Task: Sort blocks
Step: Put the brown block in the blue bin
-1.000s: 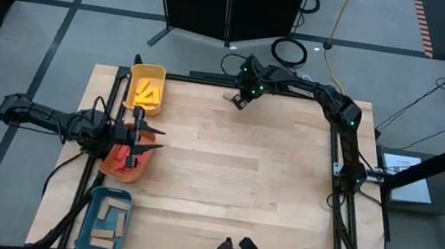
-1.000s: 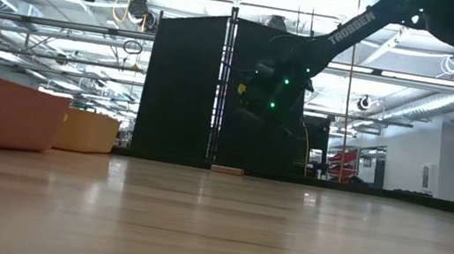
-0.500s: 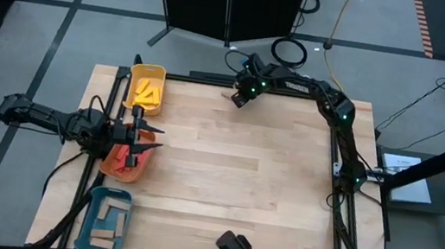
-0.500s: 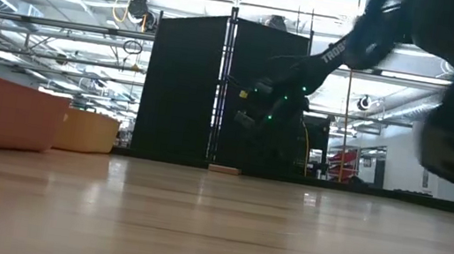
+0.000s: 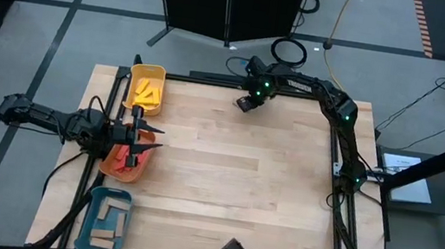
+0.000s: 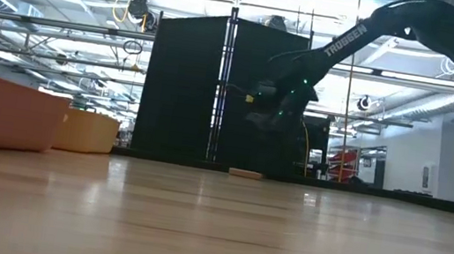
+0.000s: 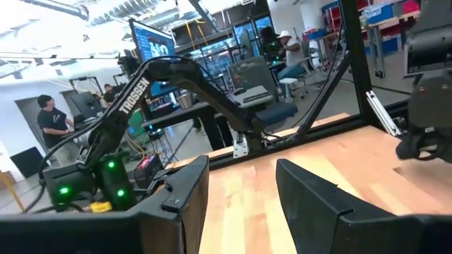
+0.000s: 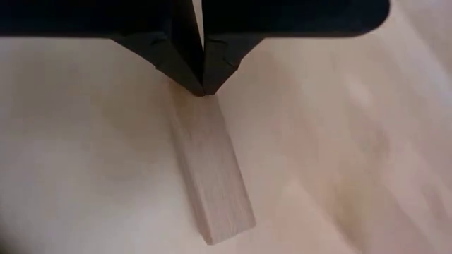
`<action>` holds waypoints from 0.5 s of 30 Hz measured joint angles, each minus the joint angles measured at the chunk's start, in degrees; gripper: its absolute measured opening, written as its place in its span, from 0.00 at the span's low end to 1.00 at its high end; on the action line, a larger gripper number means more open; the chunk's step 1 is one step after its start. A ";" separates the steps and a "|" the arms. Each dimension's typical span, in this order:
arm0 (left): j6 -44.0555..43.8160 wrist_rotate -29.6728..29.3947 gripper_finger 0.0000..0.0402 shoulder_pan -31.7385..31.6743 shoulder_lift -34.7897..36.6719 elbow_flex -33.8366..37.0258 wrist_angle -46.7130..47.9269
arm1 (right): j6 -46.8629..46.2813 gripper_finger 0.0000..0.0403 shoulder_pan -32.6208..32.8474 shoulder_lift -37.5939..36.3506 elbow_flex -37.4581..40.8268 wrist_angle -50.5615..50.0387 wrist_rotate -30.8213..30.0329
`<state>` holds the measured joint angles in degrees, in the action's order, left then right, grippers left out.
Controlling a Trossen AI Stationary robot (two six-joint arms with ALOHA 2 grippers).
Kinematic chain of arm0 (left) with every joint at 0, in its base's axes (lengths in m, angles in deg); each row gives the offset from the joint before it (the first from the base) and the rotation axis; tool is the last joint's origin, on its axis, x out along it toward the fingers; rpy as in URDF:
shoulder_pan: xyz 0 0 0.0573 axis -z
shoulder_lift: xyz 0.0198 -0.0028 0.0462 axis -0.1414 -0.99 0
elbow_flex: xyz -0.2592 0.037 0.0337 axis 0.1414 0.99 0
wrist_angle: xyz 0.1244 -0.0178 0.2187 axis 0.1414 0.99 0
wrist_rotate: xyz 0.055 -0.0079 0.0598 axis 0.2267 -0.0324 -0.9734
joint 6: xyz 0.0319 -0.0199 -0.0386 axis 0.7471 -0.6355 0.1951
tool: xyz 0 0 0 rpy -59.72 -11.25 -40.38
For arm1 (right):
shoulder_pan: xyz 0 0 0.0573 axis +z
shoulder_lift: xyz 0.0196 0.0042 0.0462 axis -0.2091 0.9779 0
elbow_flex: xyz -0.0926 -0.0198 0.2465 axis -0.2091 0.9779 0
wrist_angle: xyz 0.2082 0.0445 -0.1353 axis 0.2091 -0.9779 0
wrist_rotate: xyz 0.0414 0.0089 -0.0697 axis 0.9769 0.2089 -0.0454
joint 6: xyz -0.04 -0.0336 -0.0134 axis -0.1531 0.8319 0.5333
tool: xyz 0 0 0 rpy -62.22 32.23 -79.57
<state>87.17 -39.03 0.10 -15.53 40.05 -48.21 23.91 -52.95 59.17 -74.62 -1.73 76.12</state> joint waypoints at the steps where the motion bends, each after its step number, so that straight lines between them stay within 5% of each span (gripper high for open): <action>1: -0.02 0.00 0.40 0.00 0.00 0.00 0.01 | -0.27 0.00 0.26 -0.34 0.01 -2.42 -0.13; 9: -0.36 0.00 0.40 0.04 0.00 -0.02 0.65 | -2.93 0.00 5.49 -2.13 0.60 -24.60 -10.16; 15: -1.50 0.00 0.40 0.04 -0.02 -0.04 3.94 | -6.99 0.00 14.18 -12.73 12.10 -23.92 -10.07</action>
<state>85.67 -39.03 0.15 -15.55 40.01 -44.27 16.92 -38.77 46.43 -62.52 -25.65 66.05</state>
